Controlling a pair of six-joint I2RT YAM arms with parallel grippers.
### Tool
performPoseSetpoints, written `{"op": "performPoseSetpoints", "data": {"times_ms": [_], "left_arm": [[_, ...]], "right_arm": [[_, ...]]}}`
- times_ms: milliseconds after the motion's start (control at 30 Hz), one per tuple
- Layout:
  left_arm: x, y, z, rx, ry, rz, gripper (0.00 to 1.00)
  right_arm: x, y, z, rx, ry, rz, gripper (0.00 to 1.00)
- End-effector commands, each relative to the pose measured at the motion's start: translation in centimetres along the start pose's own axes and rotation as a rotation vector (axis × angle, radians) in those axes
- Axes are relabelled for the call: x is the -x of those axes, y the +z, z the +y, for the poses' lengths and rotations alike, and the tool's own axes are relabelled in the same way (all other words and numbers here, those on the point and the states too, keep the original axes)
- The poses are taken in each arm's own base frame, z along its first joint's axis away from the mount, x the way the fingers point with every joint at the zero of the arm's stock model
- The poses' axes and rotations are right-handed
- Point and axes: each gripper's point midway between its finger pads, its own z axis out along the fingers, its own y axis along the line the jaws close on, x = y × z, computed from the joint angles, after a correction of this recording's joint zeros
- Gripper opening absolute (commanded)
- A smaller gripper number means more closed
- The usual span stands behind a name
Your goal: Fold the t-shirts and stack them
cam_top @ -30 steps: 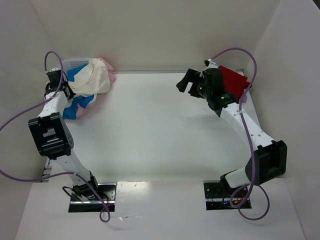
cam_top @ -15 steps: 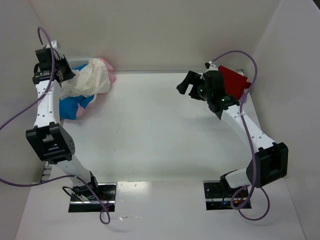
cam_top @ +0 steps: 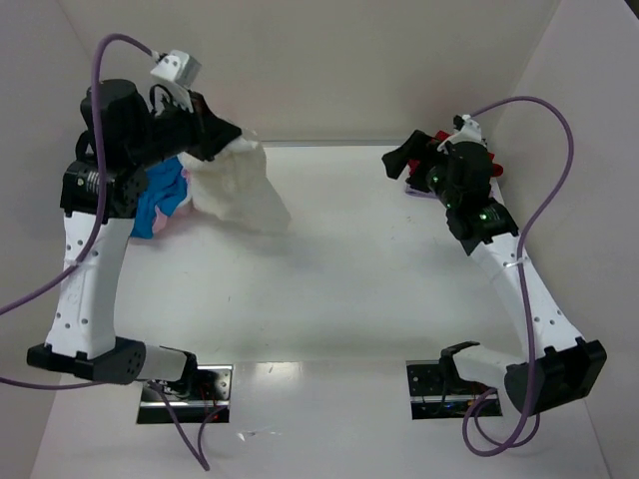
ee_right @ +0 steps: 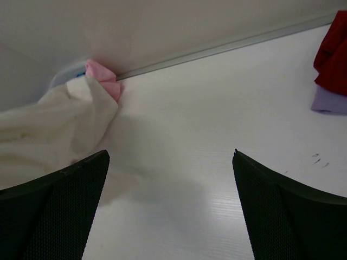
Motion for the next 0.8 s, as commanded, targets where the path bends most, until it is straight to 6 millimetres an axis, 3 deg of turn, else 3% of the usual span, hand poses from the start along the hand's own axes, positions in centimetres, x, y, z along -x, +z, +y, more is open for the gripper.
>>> {"op": "performPoseSetpoints", "data": {"times_ms": [0,133,267,400,433,533,567,700,767], "left_arm": [[-4.2,-1.1,-7.4,-0.293,-0.051,0.101,0.00],[-12.0,3.0,-6.0,-0.244,-0.098,0.302,0.00],[-15.7,6.4,-4.6,-0.205,-0.086,0.405,0.00],[-15.6,10.7,-6.6,-0.232,0.020,0.420,0.00],[-14.0,11.3,-7.2,-0.238,0.040,0.387,0.00],[-14.0,13.8,-8.5,-0.274,0.062,0.392,0.00],[-14.9,14.8,-8.5,-0.272,0.072,0.417,0.00],[-15.7,16.5,-7.8,-0.212,0.089,0.429,0.00],[-14.8,17.1,-6.9,-0.140,0.079,0.400,0.00]], "right_arm": [[1.6,-1.7,-1.3,-0.036,-0.014,-0.049,1.00],[0.6,-1.4,-1.6,-0.035,-0.023,-0.014,1.00],[-0.6,-0.9,-1.7,-0.021,-0.022,0.020,1.00],[-1.3,-0.7,-2.2,-0.033,-0.021,0.032,1.00],[-1.2,-0.7,-2.4,-0.043,-0.021,0.027,1.00],[-1.2,-0.8,-3.0,-0.062,-0.030,0.029,1.00],[-1.2,-0.8,-3.1,-0.063,-0.043,0.030,1.00],[-1.9,-1.5,-3.6,-0.071,-0.057,0.039,1.00],[-2.9,-1.9,-3.0,-0.015,-0.079,0.064,1.00]]}}
